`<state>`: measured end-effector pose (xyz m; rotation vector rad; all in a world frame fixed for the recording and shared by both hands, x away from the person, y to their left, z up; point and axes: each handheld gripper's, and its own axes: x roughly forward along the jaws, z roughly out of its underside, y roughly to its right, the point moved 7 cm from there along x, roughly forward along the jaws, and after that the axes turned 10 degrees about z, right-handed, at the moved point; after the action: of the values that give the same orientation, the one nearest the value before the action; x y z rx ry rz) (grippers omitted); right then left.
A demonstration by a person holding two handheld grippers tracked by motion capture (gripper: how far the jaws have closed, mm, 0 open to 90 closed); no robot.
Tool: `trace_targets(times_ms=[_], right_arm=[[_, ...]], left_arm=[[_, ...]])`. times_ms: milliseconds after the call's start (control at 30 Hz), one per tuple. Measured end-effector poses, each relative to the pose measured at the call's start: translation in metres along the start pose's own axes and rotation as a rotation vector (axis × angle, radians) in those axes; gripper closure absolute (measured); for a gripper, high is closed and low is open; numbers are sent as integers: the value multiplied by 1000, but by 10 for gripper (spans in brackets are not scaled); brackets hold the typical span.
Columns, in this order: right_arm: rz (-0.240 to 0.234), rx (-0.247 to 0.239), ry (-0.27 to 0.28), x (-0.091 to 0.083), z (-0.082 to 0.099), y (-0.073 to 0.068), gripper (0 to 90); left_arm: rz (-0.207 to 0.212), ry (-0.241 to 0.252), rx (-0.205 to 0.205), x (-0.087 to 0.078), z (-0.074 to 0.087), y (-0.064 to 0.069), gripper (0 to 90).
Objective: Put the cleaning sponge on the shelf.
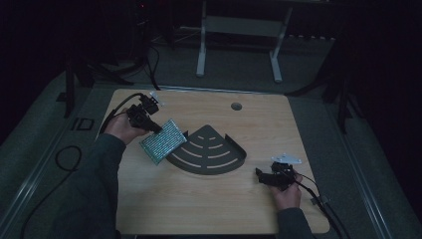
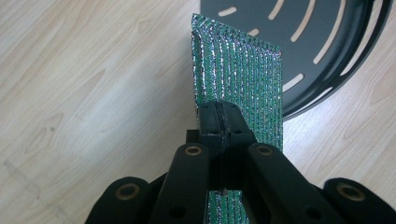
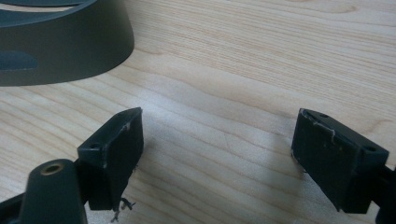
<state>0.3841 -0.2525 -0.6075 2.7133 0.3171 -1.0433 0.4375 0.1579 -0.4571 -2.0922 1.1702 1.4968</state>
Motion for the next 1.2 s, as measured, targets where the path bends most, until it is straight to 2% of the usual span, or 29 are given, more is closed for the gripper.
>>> trace_targets(times_ms=[367,600,1200], right_arm=[[0,0,0,0,0,0,164],[-1,-1,1,0,0,0,164],[-2,-3,1,0,0,0,164]], left_arm=[[-14,3,33,7,-16,1,900],[-1,9,54,14,-24,3,900],[20,16,76,30,-38,5,900]])
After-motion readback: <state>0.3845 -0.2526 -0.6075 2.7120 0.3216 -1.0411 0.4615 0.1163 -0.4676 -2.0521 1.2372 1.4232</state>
